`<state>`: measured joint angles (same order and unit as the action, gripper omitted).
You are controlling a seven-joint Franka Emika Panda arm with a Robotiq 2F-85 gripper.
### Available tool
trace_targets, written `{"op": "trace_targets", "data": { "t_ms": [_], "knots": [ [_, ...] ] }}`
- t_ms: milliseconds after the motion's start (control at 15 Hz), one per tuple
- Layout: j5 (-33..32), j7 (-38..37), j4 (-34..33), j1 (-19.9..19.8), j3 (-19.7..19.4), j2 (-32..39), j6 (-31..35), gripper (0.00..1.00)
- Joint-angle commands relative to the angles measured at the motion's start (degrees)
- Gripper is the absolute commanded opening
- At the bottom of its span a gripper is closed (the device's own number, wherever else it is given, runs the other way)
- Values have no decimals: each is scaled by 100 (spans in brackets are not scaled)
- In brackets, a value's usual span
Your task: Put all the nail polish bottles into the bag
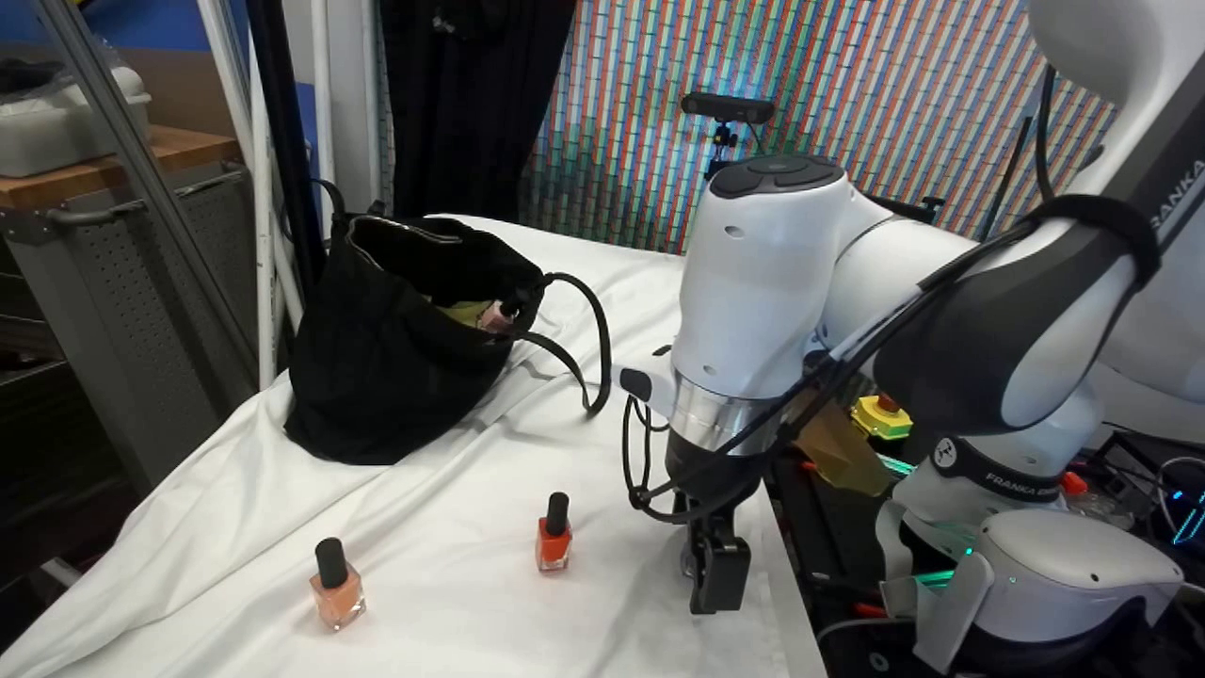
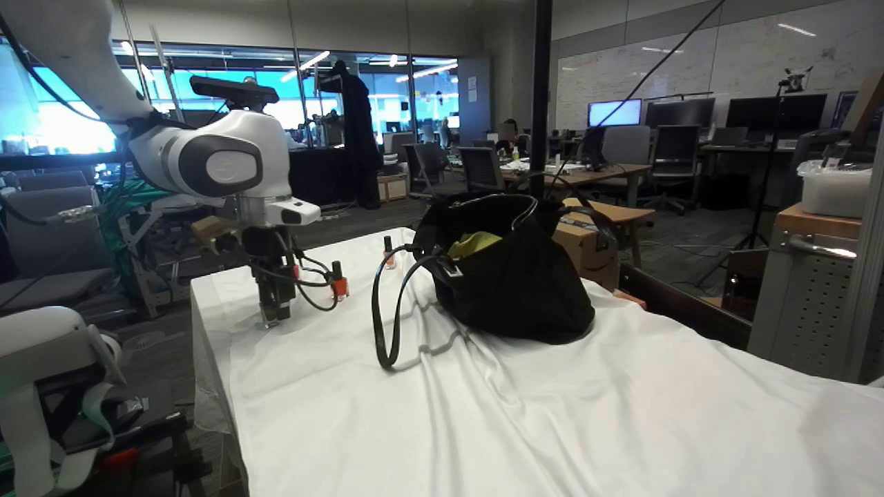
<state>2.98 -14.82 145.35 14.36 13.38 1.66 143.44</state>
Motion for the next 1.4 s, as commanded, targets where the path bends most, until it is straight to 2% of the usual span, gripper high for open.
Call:
{"op": "trace_targets", "data": {
  "t_ms": [0,1333],
  "knots": [
    [-181,-298,181,39,49,-288,31,100],
    [-150,-307,333,54,136,-336,46,100]
  ]
}}
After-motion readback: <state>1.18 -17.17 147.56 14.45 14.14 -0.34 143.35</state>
